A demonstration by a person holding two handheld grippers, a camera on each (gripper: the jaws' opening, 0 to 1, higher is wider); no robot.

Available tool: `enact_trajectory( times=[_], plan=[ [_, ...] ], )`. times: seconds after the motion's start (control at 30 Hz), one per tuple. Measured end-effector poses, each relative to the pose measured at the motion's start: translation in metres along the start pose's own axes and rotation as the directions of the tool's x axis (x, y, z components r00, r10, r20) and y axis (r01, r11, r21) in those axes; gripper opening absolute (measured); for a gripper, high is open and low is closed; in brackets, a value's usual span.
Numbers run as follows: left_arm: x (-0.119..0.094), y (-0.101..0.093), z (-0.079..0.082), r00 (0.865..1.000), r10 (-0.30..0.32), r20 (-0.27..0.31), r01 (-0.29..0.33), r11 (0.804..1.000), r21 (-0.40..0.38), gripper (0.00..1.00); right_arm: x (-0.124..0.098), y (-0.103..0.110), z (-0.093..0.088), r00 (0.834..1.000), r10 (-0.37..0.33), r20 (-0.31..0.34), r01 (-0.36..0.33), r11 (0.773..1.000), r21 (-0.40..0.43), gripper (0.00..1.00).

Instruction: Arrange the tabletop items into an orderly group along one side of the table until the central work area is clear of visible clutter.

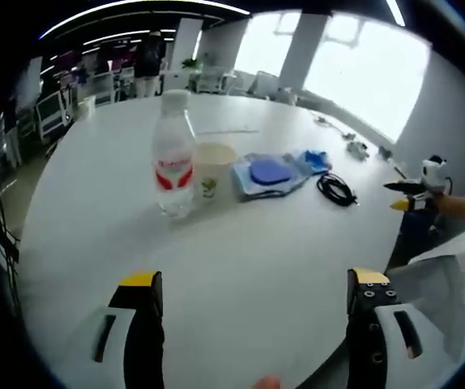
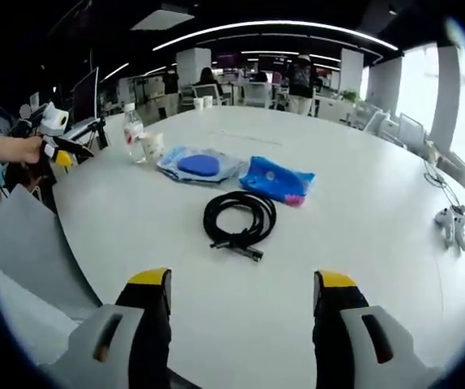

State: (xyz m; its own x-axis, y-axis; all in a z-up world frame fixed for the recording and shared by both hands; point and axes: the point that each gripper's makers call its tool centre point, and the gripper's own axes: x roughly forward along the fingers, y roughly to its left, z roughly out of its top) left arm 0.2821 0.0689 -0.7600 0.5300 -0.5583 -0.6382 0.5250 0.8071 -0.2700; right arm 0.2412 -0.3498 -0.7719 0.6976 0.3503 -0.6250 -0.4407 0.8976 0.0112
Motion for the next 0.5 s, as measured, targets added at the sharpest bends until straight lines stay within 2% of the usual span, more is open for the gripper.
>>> enact_trajectory(
  times=[0.5],
  plan=[
    [-0.0033, -0.0026, -0.0012, 1.000, 0.005, -0.006, -0.005, 1.000, -0.001, 0.91, 0.0049, -0.0050, -0.0013, 1.000, 0.006, -0.004, -0.006, 1.000, 0.003, 0.69]
  ],
)
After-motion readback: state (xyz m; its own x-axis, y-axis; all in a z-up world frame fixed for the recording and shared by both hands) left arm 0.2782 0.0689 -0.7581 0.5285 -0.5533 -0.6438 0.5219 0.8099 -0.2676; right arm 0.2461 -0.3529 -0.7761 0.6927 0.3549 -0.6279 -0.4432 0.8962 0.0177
